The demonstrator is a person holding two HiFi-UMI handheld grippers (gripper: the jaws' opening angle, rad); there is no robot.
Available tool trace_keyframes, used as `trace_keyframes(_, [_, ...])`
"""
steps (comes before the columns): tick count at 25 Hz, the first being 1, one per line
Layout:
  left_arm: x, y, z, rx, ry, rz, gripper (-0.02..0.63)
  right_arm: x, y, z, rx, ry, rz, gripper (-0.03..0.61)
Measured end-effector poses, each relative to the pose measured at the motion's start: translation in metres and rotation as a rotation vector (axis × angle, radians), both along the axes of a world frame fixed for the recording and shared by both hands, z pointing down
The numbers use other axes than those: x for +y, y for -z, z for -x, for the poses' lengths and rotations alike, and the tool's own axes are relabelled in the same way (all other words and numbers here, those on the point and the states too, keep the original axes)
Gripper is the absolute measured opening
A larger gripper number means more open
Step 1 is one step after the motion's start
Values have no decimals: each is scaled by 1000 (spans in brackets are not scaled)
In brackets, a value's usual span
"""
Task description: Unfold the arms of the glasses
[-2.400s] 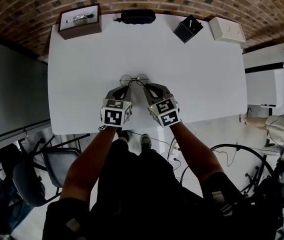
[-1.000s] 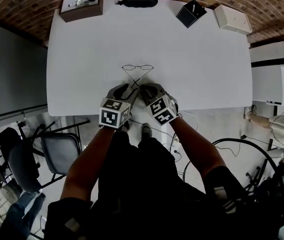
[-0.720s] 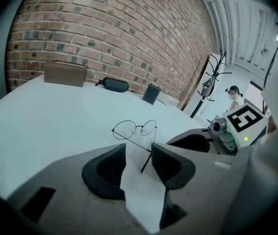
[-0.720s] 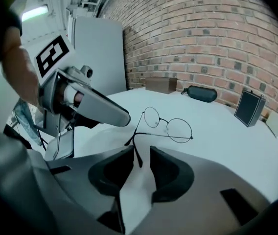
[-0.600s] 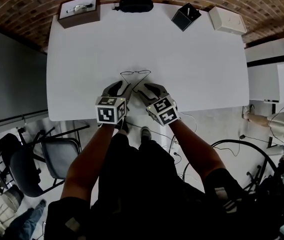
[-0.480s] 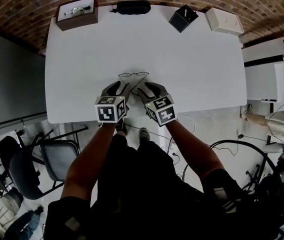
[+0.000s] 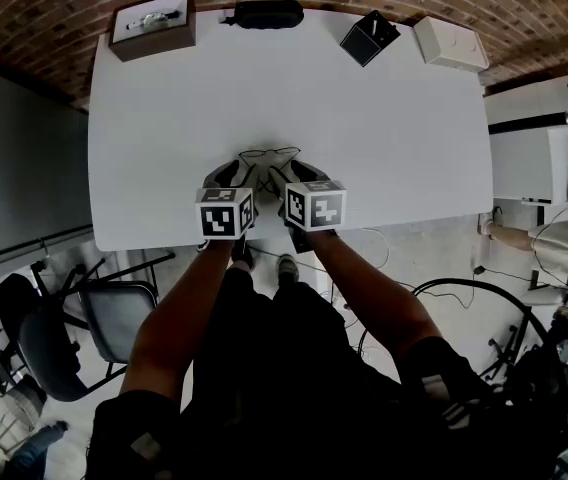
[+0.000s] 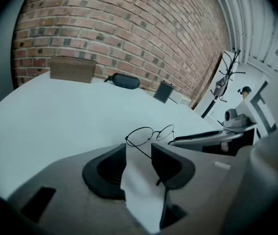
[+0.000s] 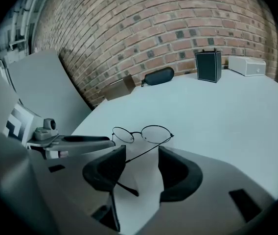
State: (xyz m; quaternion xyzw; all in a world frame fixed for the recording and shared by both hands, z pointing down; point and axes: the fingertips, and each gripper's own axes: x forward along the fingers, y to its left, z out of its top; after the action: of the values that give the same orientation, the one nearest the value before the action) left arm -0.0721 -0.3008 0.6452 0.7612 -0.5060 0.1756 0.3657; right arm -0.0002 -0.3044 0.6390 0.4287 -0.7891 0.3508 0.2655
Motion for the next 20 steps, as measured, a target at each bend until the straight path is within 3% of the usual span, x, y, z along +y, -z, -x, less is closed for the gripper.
trace_keyframes(11, [2, -1, 14, -79, -92, -41, 164, -1, 0, -16, 77, 84, -54, 172])
trace_keyframes(20, [5, 1, 24, -119, -95, -56, 164, 2, -1, -32, 133, 159, -133, 172])
